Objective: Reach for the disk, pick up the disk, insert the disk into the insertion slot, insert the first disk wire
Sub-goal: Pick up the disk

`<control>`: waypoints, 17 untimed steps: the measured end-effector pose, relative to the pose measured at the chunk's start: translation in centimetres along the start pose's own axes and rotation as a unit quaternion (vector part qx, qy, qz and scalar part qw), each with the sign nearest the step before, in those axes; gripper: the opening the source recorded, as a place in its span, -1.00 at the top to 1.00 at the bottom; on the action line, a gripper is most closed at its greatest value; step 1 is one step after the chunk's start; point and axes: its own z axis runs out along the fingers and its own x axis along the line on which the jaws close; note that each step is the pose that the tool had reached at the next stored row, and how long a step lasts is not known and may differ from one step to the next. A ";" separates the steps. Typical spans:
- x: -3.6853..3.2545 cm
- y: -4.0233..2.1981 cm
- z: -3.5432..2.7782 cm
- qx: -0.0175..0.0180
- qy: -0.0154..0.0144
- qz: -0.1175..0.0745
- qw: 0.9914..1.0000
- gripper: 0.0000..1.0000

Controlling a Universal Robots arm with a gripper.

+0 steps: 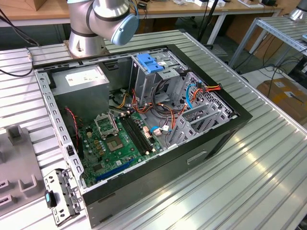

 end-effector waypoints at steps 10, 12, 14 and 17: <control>-0.10 0.00 -2.00 0.000 0.000 0.000 1.000 0.25; -0.12 0.00 -2.55 0.000 0.000 0.000 1.000 0.25; -0.15 0.00 -3.09 0.000 0.000 0.000 1.000 0.25; -0.18 0.01 -3.73 0.000 0.000 0.000 1.000 0.25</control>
